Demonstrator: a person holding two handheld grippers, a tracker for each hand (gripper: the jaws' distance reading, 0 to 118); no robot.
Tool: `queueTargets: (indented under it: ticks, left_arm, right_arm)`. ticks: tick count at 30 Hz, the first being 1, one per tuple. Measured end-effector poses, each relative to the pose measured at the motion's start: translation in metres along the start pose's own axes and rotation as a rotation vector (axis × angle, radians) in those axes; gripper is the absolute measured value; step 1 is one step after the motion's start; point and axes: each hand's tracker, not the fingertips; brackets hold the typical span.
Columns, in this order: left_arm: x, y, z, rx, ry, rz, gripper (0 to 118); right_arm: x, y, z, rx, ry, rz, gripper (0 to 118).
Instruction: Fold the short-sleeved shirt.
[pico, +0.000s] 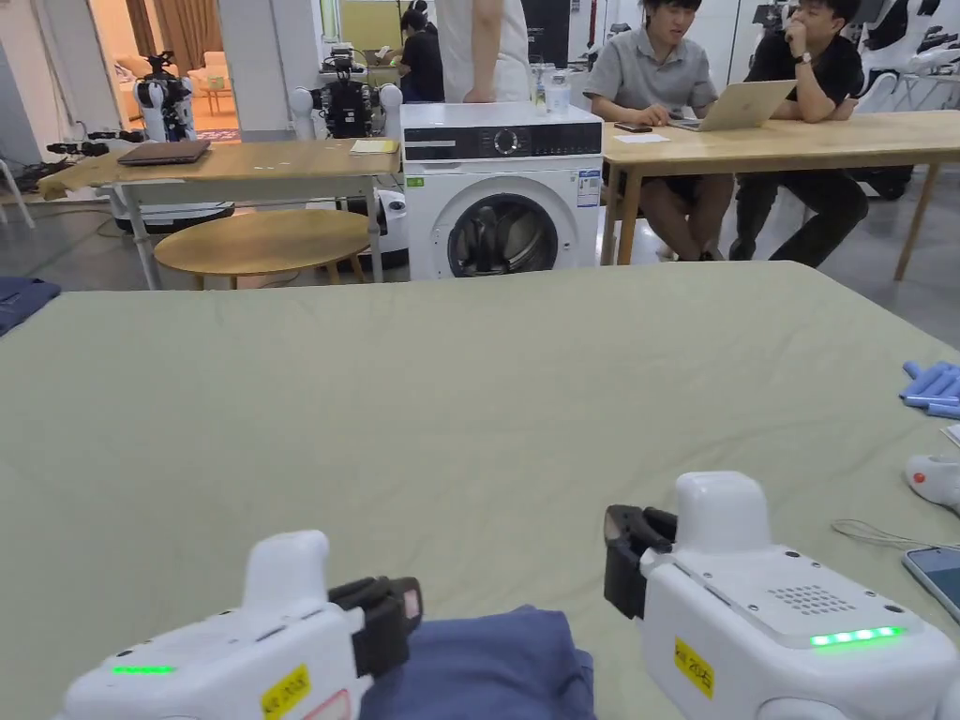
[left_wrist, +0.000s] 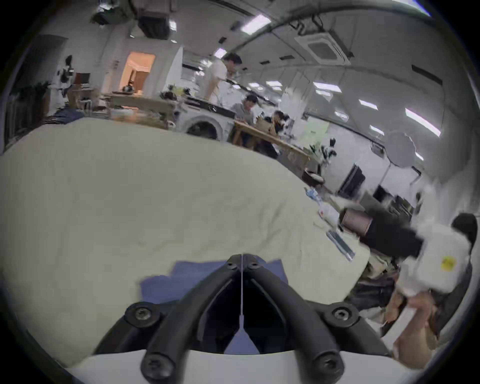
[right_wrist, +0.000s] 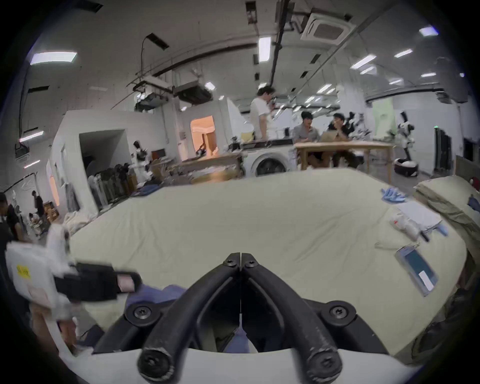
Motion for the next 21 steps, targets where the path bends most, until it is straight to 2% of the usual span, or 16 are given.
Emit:
queueTargets:
  ticks: [6,9,14,17,20,21]
  left_arm:
    - [-0.055,0.002,0.047,0.075,0.076,0.135,0]
    - [-0.073,-0.006,0.059,0.067,0.121,0.156,0]
    - [-0.093,-0.020,0.063,0.021,0.118,0.221,0]
    - [-0.111,-0.022,0.055,-0.046,0.010,0.318,0]
    - [-0.144,-0.022,0.026,-0.246,-0.242,0.515,2]
    - [-0.153,-0.026,0.014,-0.297,-0.295,0.581,14]
  right_arm:
    - [-0.023,-0.039,-0.054,-0.308,0.082,0.015,0]
    - [-0.027,-0.061,-0.074,-0.436,0.045,0.051,0]
    - [-0.027,-0.060,-0.085,-0.468,0.032,0.050,0]
    - [-0.027,-0.058,-0.089,-0.492,0.042,0.096,0]
    - [-0.023,-0.060,-0.089,-0.491,0.052,0.073,0]
    - [-0.022,-0.060,-0.089,-0.489,0.055,0.057,0]
